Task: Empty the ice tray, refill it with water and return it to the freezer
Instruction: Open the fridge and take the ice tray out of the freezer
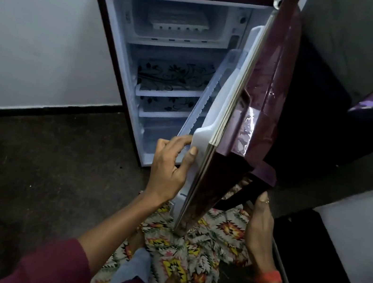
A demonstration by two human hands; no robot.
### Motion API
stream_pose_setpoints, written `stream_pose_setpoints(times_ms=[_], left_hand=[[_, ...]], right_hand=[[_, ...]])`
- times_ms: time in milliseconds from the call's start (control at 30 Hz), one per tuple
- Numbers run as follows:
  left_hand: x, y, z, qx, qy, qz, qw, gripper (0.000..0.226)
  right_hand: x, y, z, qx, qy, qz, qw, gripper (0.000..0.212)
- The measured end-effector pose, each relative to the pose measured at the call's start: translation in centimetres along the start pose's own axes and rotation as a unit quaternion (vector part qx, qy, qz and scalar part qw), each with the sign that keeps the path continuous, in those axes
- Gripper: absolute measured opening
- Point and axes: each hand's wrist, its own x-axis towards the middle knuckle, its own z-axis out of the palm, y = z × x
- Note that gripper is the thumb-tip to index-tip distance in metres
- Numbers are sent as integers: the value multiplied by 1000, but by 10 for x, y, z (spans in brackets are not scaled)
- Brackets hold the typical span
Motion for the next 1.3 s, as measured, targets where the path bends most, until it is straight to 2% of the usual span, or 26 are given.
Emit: stream_pose_setpoints(times_ms=[67,100,200,367,567,733,833,967,1133,1300], left_hand=[[-6,2,6,17,-15,37,999,49],[-10,3,10,29,-23,55,998,46],[-15,12,23,50,-55,74,994,40],[-23,25,43,73,-85,134,985,34],[-24,40,75,59,-149,192,968,34],[-22,55,107,20,-220,223,950,36],[-18,65,127,17,-264,255,930,39],[-8,74,153,94,-262,324,904,46],[9,81,183,178,-230,384,877,46],[18,87,212,187,-292,397,850,58]], right_hand=[[0,4,-9,2,23,22,1000,63],[1,5,-15,8,33,37,999,59],[0,9,-32,3,61,29,998,61],[3,15,-58,14,103,41,994,50],[10,21,-79,73,178,64,979,72],[6,32,-99,118,251,18,961,62],[4,33,-108,93,261,-12,961,67],[23,38,-130,68,270,-35,960,78],[59,43,-166,32,291,-27,956,65],[96,55,-198,3,317,-13,948,64]])
